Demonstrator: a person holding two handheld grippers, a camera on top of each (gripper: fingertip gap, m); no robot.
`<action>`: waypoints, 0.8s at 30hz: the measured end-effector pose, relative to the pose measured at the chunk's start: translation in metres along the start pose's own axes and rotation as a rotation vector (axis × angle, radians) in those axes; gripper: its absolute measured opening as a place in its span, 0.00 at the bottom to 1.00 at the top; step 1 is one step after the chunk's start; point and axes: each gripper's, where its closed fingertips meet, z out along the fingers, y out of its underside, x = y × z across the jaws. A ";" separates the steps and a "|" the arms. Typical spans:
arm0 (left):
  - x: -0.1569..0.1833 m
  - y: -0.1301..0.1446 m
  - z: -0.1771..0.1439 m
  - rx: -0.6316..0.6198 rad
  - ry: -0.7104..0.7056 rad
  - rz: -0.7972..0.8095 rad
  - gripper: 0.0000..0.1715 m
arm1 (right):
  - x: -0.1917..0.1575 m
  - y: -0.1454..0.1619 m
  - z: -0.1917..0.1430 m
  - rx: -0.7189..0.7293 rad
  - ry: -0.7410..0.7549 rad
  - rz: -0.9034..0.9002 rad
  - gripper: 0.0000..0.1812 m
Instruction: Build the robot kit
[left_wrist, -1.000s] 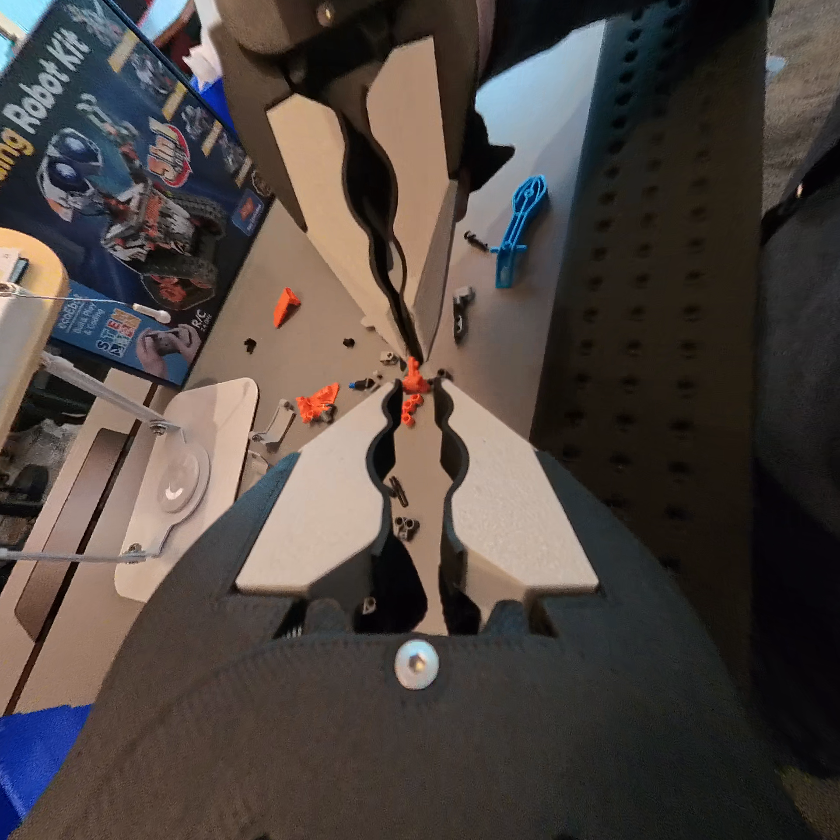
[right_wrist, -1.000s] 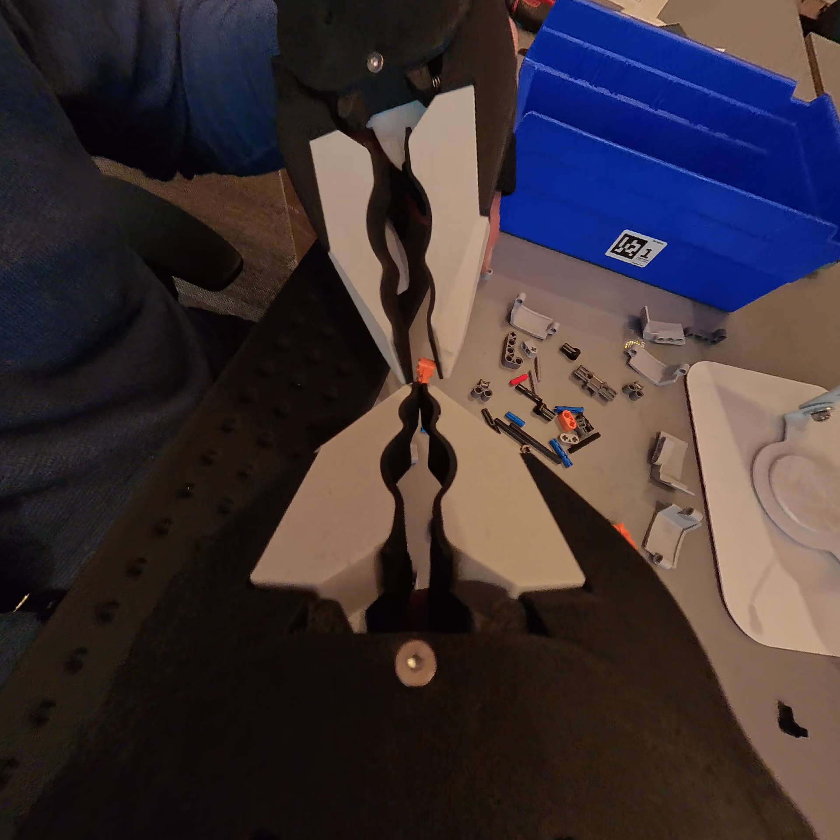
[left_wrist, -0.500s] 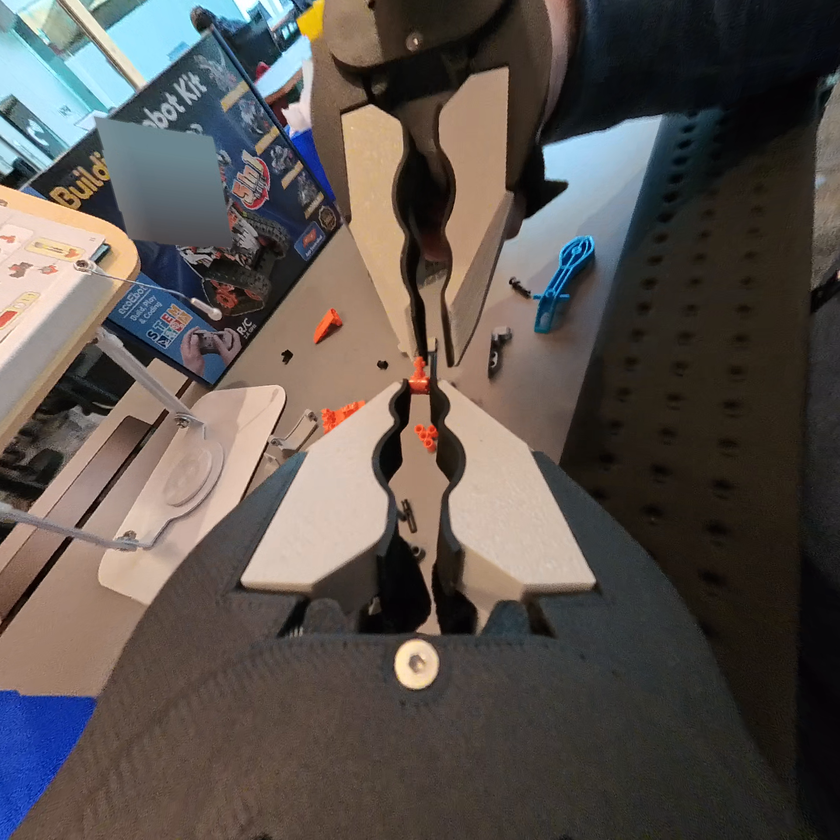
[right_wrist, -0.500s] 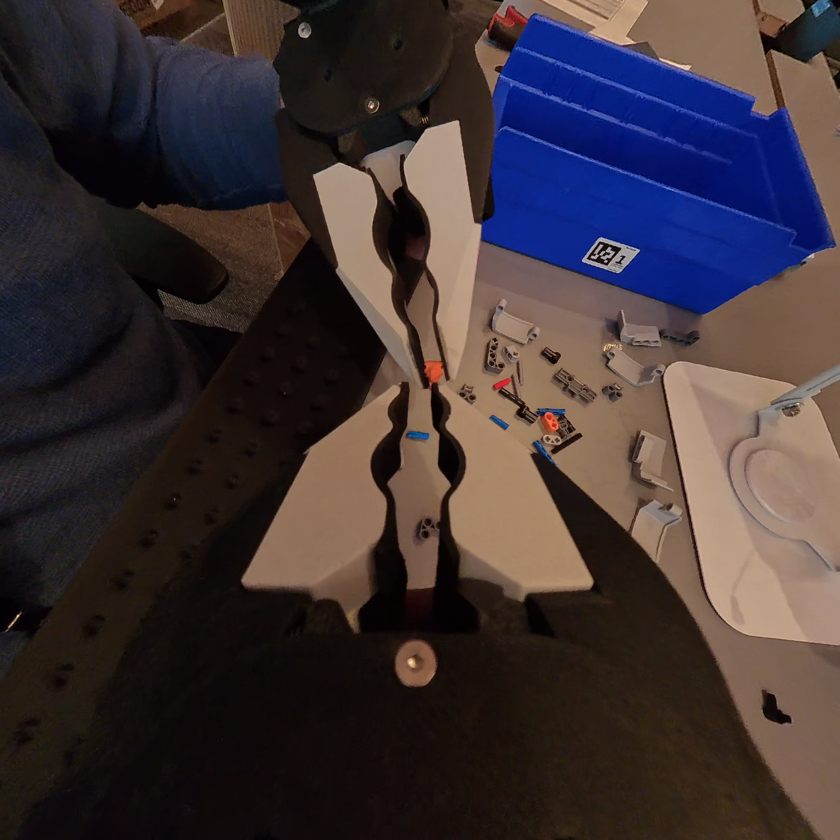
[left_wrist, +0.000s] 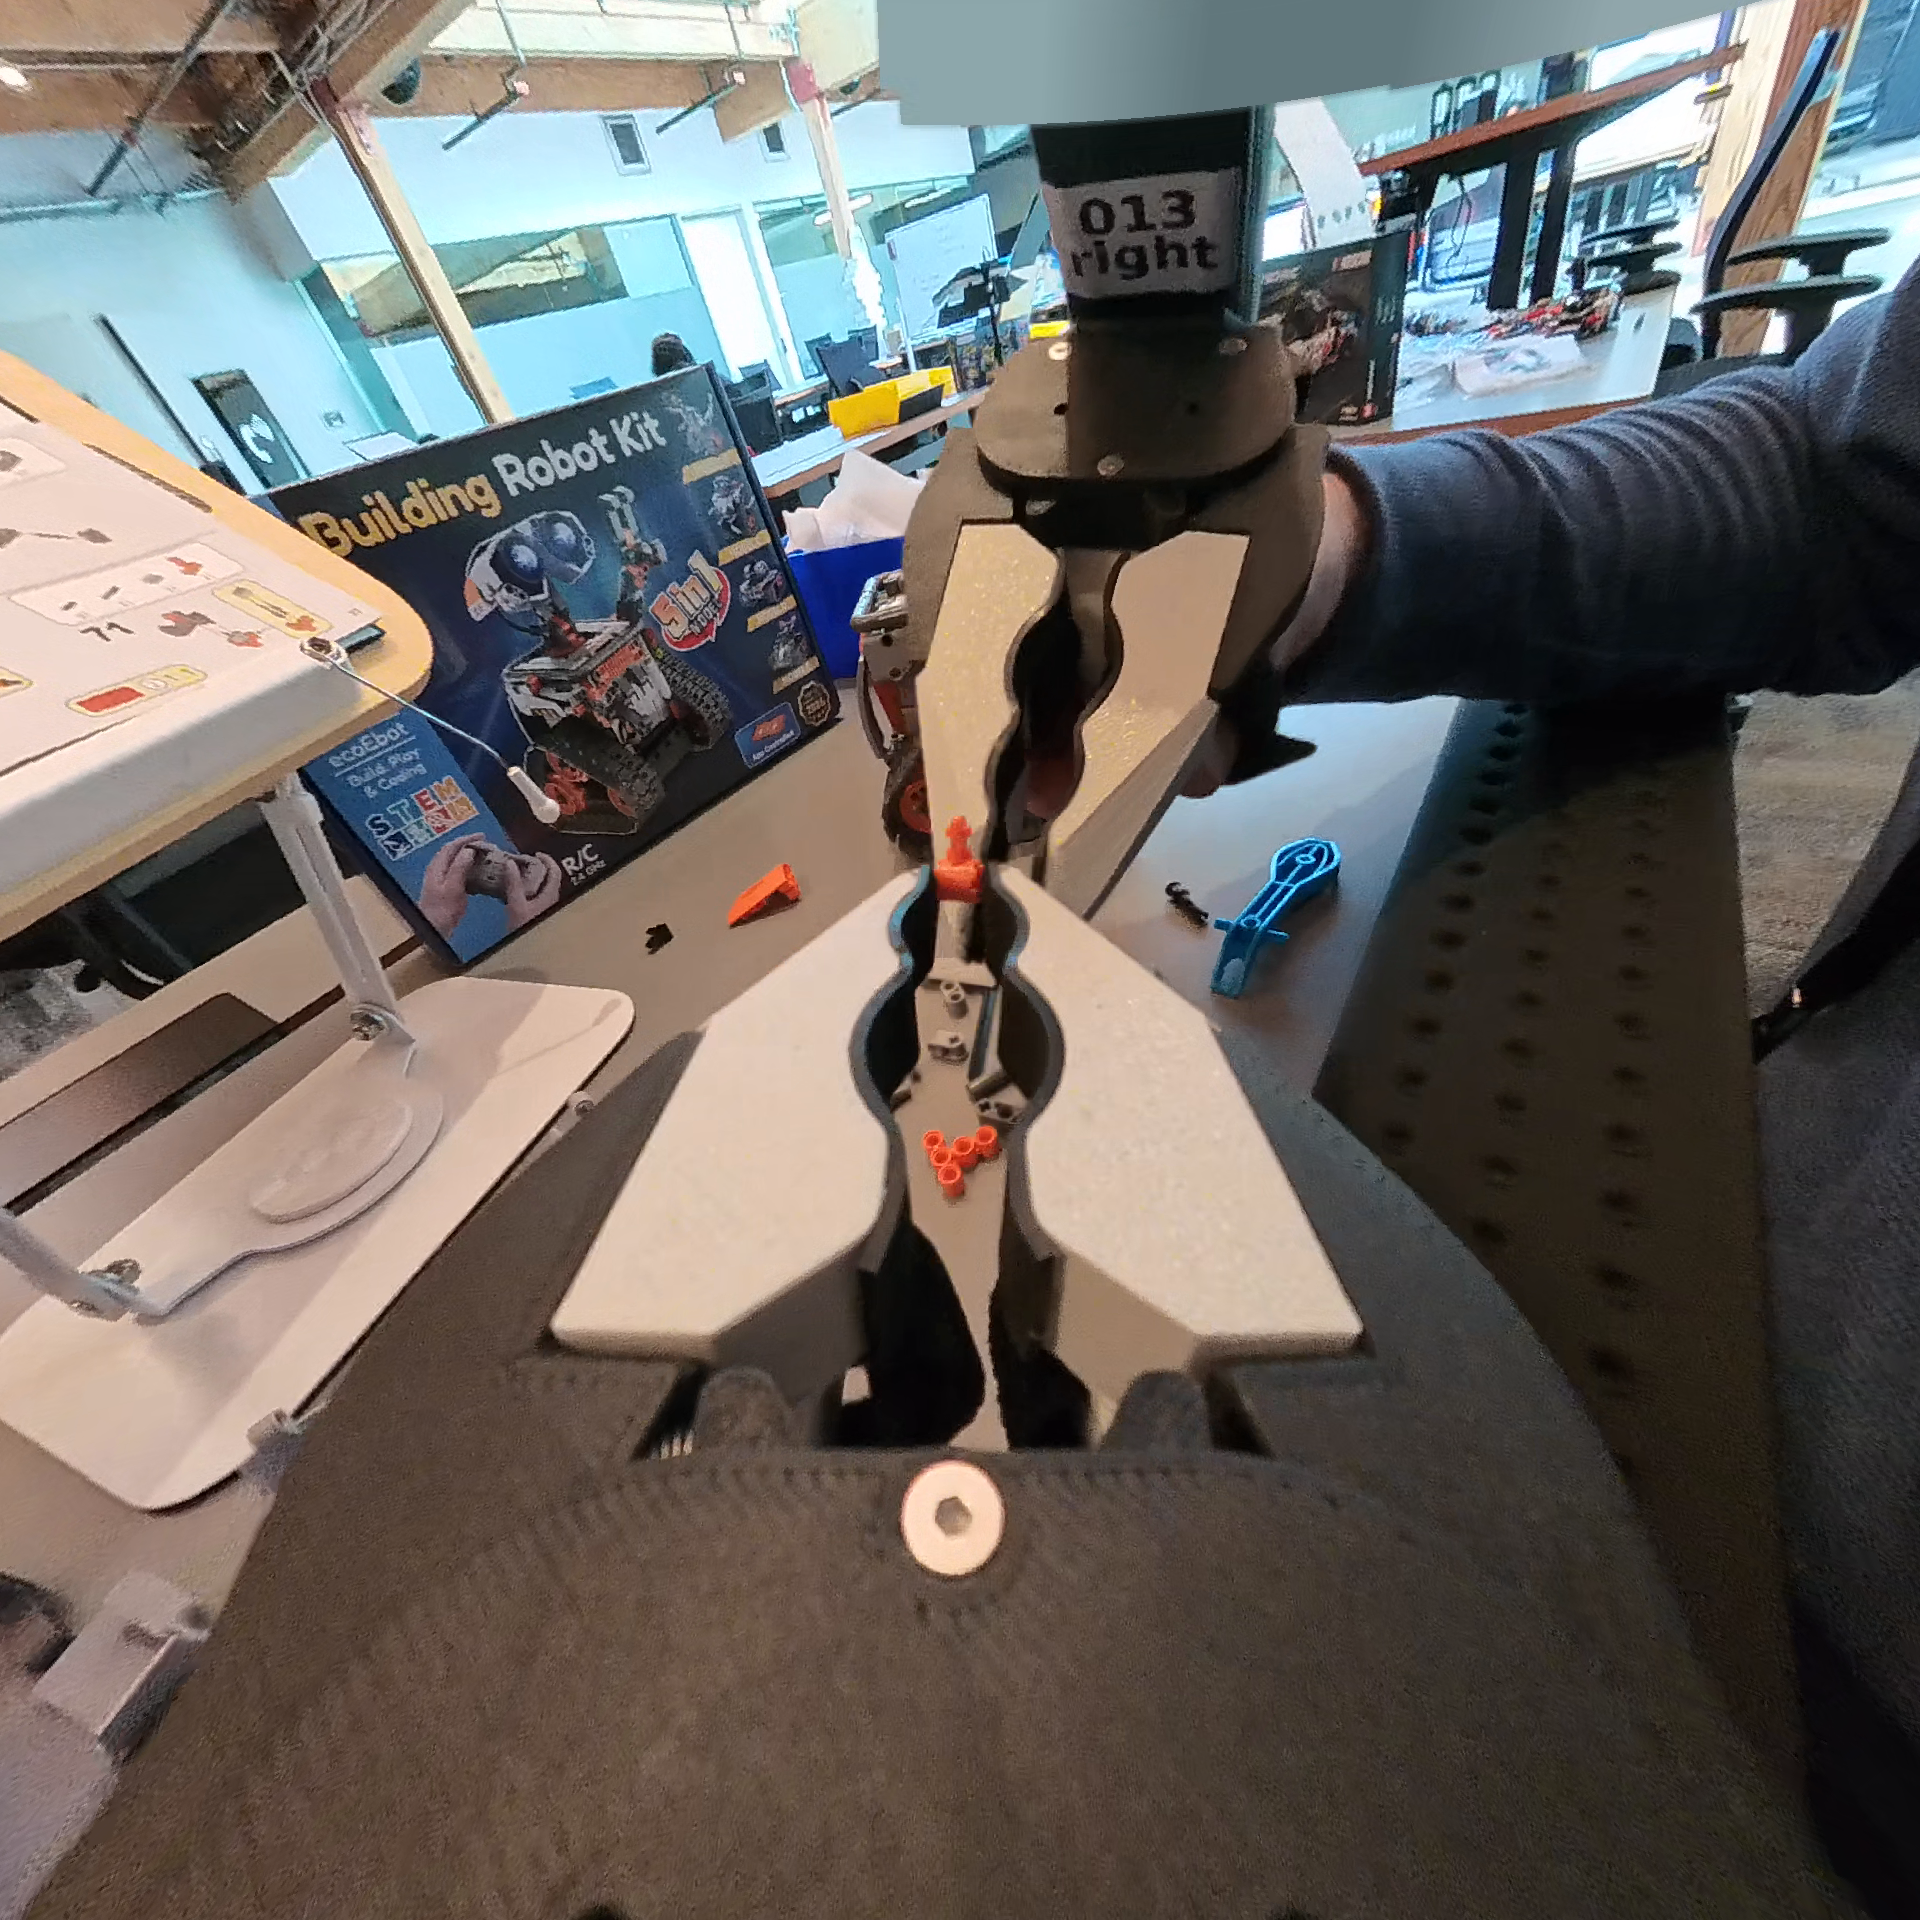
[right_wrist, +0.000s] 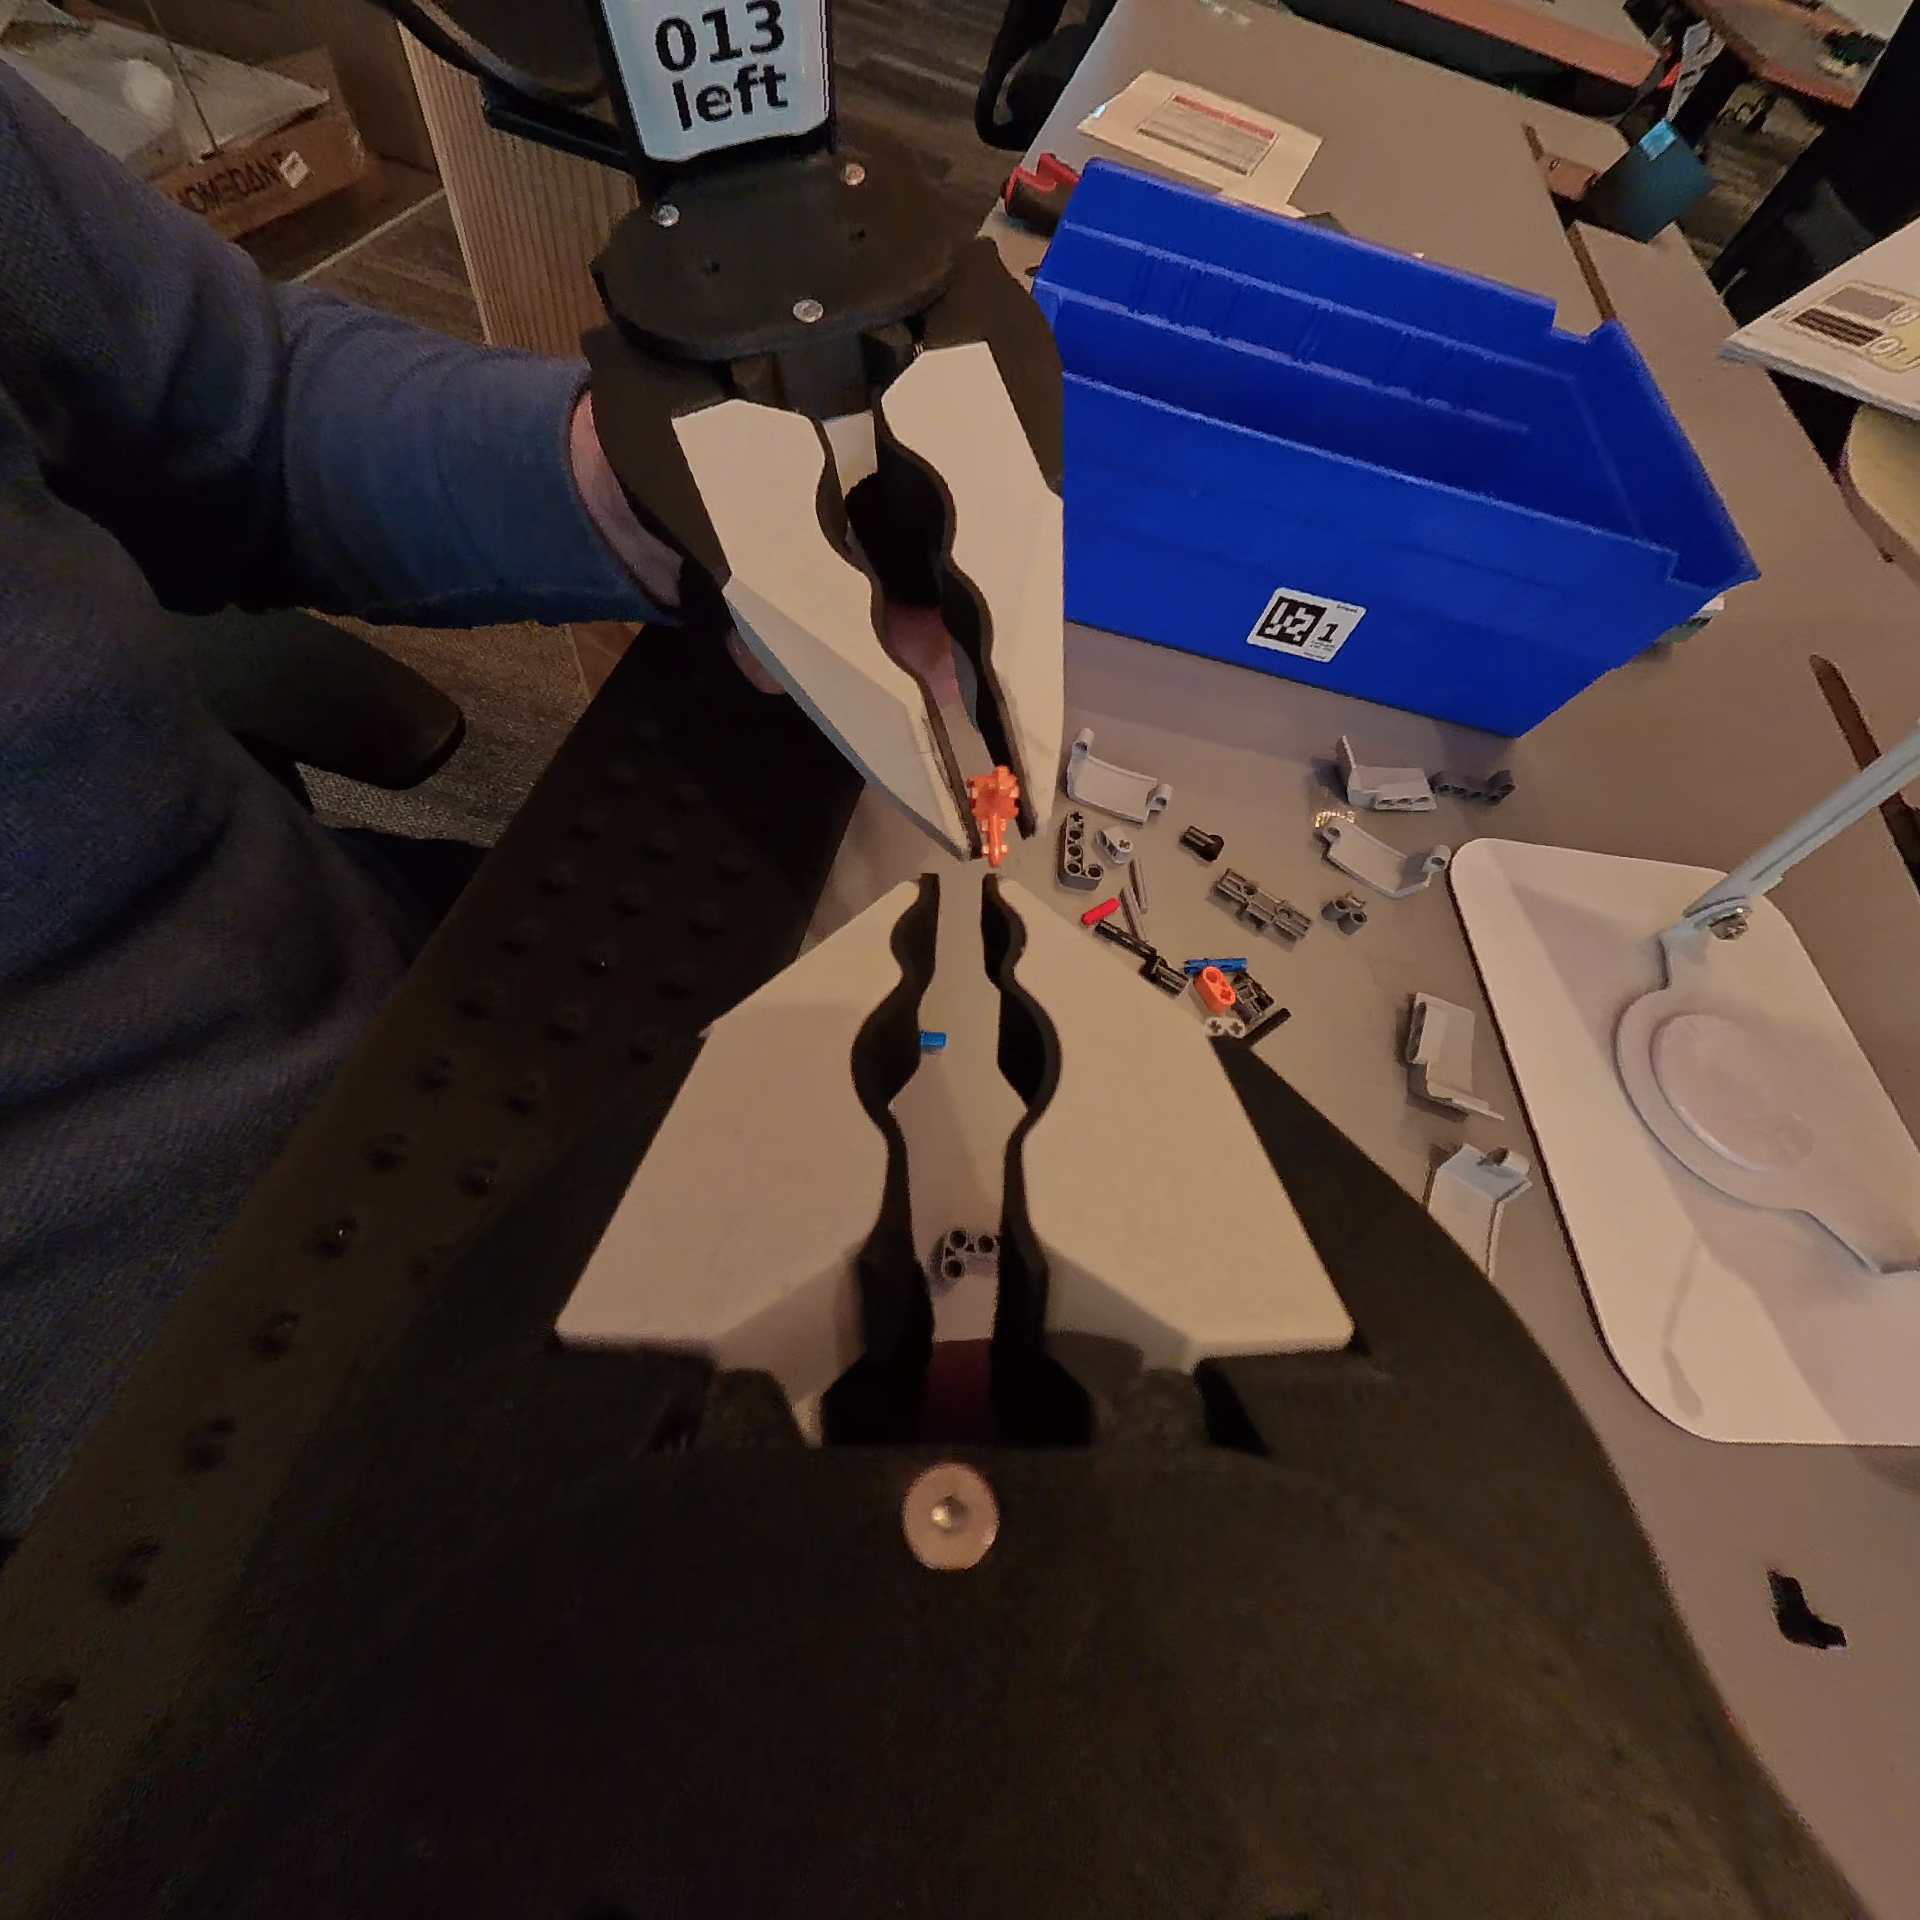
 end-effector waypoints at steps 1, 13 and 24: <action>-0.001 0.000 0.000 0.003 -0.006 0.002 0.03 | 0.000 -0.001 0.000 0.012 0.002 0.001 0.01; -0.001 -0.001 0.000 0.045 0.006 -0.041 0.03 | 0.002 -0.005 -0.002 0.075 0.002 0.028 0.00; -0.002 -0.003 0.000 0.073 0.008 -0.068 0.04 | 0.005 -0.002 -0.002 0.089 0.006 0.064 0.05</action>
